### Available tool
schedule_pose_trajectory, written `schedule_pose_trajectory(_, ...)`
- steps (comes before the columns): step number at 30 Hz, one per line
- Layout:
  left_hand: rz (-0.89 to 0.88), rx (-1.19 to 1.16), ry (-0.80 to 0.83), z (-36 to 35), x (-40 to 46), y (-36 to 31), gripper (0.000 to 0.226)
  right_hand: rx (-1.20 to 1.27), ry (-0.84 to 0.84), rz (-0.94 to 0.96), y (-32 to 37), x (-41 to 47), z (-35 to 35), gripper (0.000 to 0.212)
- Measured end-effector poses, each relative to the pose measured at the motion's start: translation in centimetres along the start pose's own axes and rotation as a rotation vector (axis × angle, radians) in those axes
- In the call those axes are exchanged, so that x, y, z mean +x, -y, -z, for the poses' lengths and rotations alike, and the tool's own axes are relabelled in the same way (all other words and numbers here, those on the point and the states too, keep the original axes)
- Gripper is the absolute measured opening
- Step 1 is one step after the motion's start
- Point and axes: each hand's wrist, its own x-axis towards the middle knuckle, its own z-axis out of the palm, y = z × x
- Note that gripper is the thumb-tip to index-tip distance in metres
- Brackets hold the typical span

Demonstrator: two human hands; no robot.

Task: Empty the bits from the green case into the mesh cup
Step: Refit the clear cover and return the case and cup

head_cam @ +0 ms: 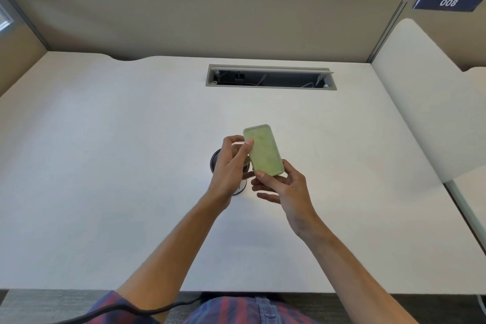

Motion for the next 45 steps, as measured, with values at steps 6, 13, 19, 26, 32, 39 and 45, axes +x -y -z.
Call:
schedule_pose_trajectory(6, -0.052, 0.025, -0.078, -0.4, 0.0, 0.1, 0.040, -0.042, 0.026, -0.014, 0.0, 0.3, 0.7, 0.020)
schedule_pose_trajectory(13, -0.065, 0.074, -0.132, -0.2, 0.5, 0.1, 0.032, -0.101, 0.050, 0.017, -0.5, 0.5, 0.9, 0.012)
schedule_pose_trajectory(19, -0.052, -0.025, -0.117, -0.1, 0.4, 0.0, 0.034, -0.218, -0.043, 0.106, -0.8, 0.7, 0.9, 0.041)
schedule_pose_trajectory(26, 0.018, -0.071, -0.095, -0.4, 0.6, 0.8, 0.028, -0.095, 0.075, -0.036, -0.3, 1.9, 1.6, 0.051)
schedule_pose_trajectory(32, -0.001, -0.054, -0.142, -0.3, 0.8, 0.6, 0.035, 0.247, 0.240, -0.155, 0.0, 1.7, 2.0, 0.044)
schedule_pose_trajectory(39, -0.152, 0.120, -0.134, -0.2, 1.5, 0.6, 0.032, 0.297, 0.255, -0.126, 0.1, 2.0, 2.3, 0.046)
schedule_pose_trajectory(45, -0.309, 0.488, -0.260, 0.8, 2.2, 1.6, 0.021, 0.112, 0.015, -0.034, -0.6, 3.7, 3.9, 0.042)
